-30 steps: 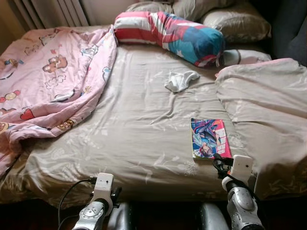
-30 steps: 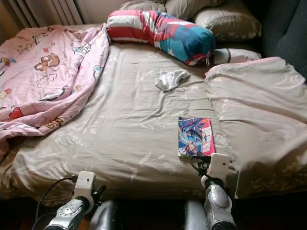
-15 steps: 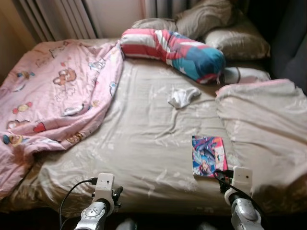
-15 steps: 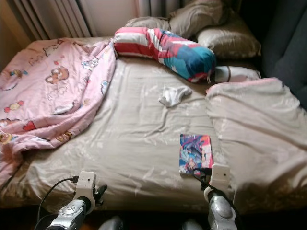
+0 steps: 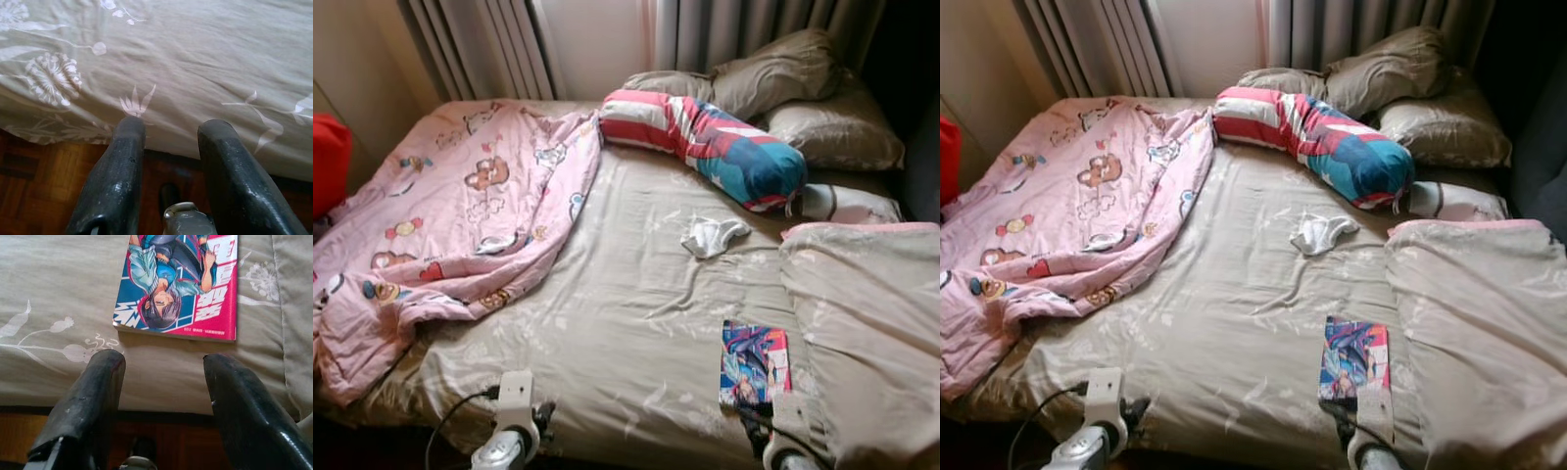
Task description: Clean up the room
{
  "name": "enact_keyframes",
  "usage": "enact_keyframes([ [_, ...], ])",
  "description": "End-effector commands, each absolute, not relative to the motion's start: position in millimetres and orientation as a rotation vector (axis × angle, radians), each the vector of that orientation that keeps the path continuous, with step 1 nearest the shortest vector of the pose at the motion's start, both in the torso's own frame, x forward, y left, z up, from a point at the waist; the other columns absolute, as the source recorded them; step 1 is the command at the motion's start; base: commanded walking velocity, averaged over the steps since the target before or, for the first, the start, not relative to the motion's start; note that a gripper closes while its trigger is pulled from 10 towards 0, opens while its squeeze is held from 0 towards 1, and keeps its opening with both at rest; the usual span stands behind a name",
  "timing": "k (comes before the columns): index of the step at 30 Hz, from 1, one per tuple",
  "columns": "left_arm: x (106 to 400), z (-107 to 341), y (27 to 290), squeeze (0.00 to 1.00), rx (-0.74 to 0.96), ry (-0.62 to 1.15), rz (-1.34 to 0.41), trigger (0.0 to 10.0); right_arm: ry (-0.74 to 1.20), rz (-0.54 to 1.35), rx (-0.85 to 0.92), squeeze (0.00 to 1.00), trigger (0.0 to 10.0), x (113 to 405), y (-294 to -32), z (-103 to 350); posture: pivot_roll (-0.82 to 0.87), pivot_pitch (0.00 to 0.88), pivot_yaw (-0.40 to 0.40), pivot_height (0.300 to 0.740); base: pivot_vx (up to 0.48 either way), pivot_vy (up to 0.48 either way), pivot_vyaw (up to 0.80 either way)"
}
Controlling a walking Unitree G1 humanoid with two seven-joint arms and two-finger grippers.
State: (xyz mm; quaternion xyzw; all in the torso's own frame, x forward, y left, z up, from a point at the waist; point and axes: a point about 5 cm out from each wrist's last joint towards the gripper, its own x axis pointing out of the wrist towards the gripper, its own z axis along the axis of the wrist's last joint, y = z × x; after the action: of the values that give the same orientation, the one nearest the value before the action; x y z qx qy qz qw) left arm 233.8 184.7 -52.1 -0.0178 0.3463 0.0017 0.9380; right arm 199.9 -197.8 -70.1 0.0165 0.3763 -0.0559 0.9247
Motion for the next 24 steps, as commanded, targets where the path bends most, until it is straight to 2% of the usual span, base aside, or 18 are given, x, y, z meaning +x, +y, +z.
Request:
enact_keyframes([
  [1,224.0,-59.2,188.8,0.00,0.041,0.775,-0.013,10.0,0.798,-0.084,0.018,0.00,10.0,194.4,-193.0,-74.0,-0.06,0.014,0.044,0.737,0.000,0.000,0.00],
  [11,208.1,-69.8,186.7,0.00,0.087,0.845,-0.018,10.0,0.854,-0.086,-0.046,0.00,10.0,173.9,-200.1,-82.9,-0.06,0.044,0.034,0.737,0.000,0.000,0.00],
  [17,205.6,-70.8,190.1,0.00,0.089,0.853,-0.001,10.0,0.869,-0.107,-0.037,0.00,10.0,168.0,-202.4,-85.2,-0.07,0.061,0.038,0.737,0.000,0.365,0.67],
  [24,206.0,-70.1,192.6,0.00,0.102,0.846,0.005,10.0,0.874,-0.065,-0.071,0.00,10.0,168.0,-198.6,-85.8,-0.07,0.070,0.042,0.737,0.000,0.384,0.00],
])
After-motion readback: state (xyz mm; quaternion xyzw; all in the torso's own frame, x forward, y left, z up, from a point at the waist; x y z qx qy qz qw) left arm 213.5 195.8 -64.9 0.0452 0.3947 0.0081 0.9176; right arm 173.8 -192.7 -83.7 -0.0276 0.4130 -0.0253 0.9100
